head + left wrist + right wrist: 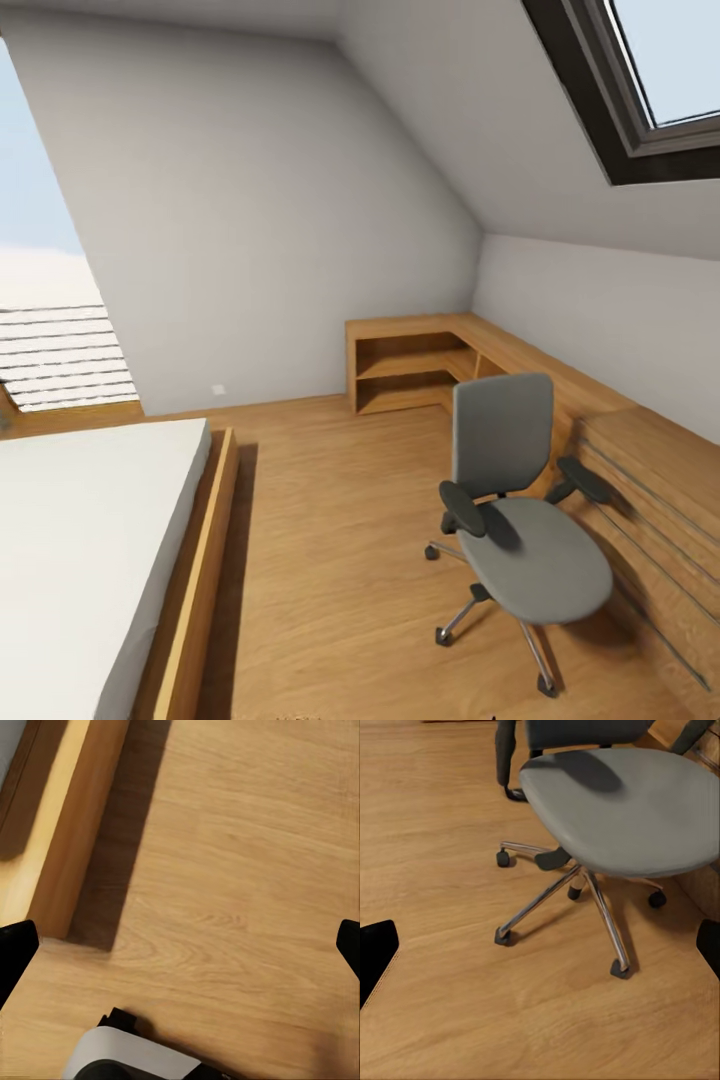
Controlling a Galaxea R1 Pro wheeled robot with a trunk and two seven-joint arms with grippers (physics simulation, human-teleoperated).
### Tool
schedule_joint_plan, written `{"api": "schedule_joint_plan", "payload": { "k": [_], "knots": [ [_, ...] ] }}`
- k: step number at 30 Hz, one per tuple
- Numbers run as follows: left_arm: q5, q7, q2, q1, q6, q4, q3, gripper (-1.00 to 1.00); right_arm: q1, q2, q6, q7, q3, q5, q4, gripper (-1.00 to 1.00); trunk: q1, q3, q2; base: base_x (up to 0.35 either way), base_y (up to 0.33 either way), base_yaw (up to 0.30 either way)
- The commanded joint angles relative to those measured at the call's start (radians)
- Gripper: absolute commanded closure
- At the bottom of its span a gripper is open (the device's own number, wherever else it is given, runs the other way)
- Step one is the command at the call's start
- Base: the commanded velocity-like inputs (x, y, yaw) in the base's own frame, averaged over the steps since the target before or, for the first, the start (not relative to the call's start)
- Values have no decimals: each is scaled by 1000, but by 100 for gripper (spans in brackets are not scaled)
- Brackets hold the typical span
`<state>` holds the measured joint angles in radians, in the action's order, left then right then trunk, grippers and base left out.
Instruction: In the bedroom, organize the workspace by keeping the computer under the desk, ensuring the monitor is on the desk, placing the keyboard on the desk next to the monitor, placing the mouse on the desk next to the keyboard, moving the folder from the swivel chair onto the desk next to the mouse, stacking the notebook on top of the folder with the pen on top of the notebook, and positioning the swivel chair next to the desk.
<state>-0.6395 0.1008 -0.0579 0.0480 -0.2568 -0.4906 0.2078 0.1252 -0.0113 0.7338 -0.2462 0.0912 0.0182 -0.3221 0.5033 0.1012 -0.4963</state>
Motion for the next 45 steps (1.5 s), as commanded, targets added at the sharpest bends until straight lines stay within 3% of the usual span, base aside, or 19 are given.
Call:
{"api": "schedule_joint_plan", "payload": {
  "k": [1, 12, 15, 31, 45],
  "knots": [
    [-5, 8, -1, 1, -5, 0, 13, -100, 1, -1, 2, -8, 8, 2, 0, -100, 0, 2, -2, 0, 0, 281],
    [-6, 11, 0, 1, -5, 0, 97, -100, 1, -1, 39, -8, 8, 1, 1, -100, 0, -8, -2, 0, 0, 209],
    [-6, 11, 1, 1, -5, 0, 104, -100, 1, -1, 48, -8, 8, 1, 2, -100, 0, -13, -2, 0, 0, 141],
    [-6, 10, 8, 1, -5, 0, 108, -100, 1, -1, 52, -8, 7, 2, 1, -100, 0, -30, -2, 18, 0, 189],
    [-6, 10, 17, 1, -5, 0, 110, -100, 1, -1, 49, -8, 7, 3, 1, -100, 0, -29, -2, 281, 0, 262]
  ]
}}
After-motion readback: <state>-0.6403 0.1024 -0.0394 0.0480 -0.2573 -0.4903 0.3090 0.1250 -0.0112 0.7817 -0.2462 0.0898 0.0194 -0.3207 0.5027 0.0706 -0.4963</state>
